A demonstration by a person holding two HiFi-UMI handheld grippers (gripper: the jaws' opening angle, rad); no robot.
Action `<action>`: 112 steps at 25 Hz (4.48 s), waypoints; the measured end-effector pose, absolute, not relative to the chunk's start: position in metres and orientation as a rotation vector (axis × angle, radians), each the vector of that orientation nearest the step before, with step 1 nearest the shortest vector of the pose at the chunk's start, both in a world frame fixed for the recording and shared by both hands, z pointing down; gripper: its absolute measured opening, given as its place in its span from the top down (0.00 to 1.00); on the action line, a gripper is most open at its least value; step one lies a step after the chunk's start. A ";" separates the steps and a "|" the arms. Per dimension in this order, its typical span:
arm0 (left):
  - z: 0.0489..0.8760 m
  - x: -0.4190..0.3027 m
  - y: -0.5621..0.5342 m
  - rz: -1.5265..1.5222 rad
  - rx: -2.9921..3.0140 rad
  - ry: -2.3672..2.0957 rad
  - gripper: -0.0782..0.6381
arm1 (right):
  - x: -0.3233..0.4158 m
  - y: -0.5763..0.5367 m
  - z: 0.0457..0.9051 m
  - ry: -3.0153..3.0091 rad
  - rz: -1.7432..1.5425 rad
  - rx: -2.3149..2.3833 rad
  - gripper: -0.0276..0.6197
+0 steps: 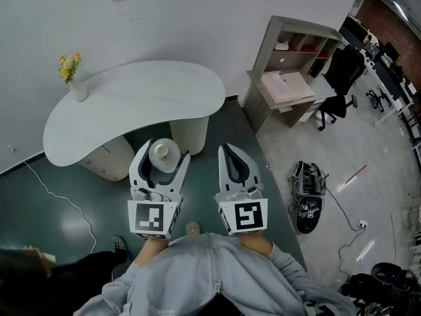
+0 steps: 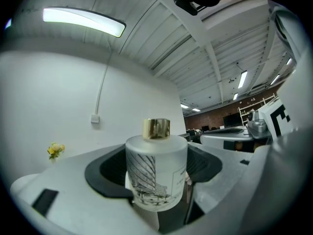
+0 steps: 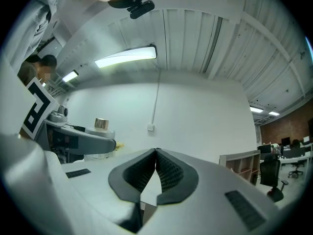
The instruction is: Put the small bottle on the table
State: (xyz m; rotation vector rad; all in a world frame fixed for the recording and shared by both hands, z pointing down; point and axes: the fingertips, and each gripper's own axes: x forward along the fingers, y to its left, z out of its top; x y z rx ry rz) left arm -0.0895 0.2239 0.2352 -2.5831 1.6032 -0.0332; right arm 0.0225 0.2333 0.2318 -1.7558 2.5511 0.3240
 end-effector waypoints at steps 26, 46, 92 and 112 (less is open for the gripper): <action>0.255 -0.082 0.097 -0.022 -2.640 1.588 0.42 | 0.026 0.103 0.251 2.565 0.279 -1.760 0.92; 0.252 -0.038 -0.055 0.046 -2.585 1.699 0.42 | 0.059 -0.057 0.258 2.680 0.285 -1.588 0.92; 0.302 -0.055 -0.279 0.025 -2.780 1.484 0.42 | 0.023 -0.267 0.295 2.584 0.166 -1.726 0.92; 0.394 -0.034 -0.329 -0.062 -2.846 1.488 0.42 | 0.031 -0.320 0.388 2.718 0.076 -1.630 0.92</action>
